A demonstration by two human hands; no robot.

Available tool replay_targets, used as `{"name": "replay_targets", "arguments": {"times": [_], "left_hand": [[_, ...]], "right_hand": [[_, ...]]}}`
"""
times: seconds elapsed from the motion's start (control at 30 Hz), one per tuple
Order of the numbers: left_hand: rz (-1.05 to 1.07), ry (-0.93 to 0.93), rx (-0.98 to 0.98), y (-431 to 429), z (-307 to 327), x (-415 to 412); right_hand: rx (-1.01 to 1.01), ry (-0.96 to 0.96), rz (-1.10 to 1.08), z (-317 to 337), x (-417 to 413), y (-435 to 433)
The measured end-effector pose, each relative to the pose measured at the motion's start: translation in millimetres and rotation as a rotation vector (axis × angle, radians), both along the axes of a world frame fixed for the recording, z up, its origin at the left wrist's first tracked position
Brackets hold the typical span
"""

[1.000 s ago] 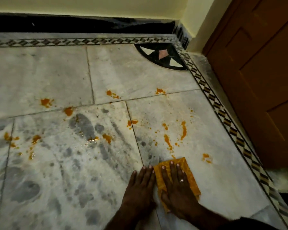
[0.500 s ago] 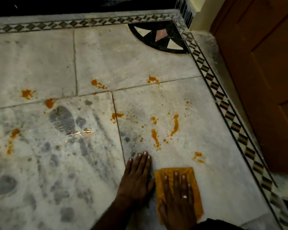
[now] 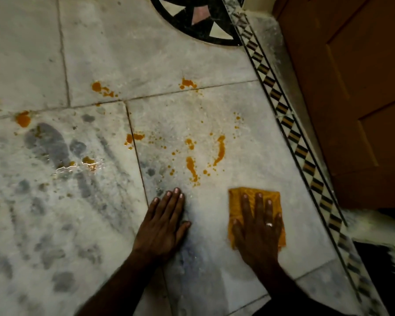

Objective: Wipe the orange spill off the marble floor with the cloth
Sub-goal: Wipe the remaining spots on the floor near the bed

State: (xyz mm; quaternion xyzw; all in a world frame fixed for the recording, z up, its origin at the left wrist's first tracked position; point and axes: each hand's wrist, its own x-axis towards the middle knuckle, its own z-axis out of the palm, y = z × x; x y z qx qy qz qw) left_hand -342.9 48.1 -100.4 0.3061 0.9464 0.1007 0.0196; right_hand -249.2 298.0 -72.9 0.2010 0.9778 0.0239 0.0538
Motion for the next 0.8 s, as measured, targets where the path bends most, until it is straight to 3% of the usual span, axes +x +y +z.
{"name": "replay_targets", "arguments": {"times": [0.1,0.17,0.3,0.43,0.6,0.7,0.8], "left_hand": [[0.010,0.004,0.033,1.2,0.5,1.6],[0.027,0.004,0.036,1.3,-0.6,2.4],[0.095,0.004,0.024,-8.8,-0.2,-1.2],[0.103,-0.010,-0.018,-21.0,-0.3,-8.0],[0.165,-0.051,-0.046,-38.9,-0.9,-27.0],[0.175,-0.039,-0.036,-45.4,-1.5,-31.6],[0.191,-0.036,-0.047,-49.8,-1.7,-31.9]], "right_hand": [[0.029,0.012,-0.024,-0.8,36.2,-35.1],[-0.003,0.013,0.122,-2.3,46.4,-61.0],[-0.060,0.018,0.302,-5.3,-12.2,-64.1],[-0.047,0.001,0.214,-10.7,-79.0,-22.6],[0.039,0.042,0.073,-10.3,-34.0,-21.7],[-0.018,0.026,0.240,-6.4,-10.8,-62.8],[-0.097,0.035,0.428,-1.5,-41.2,-91.0]]}}
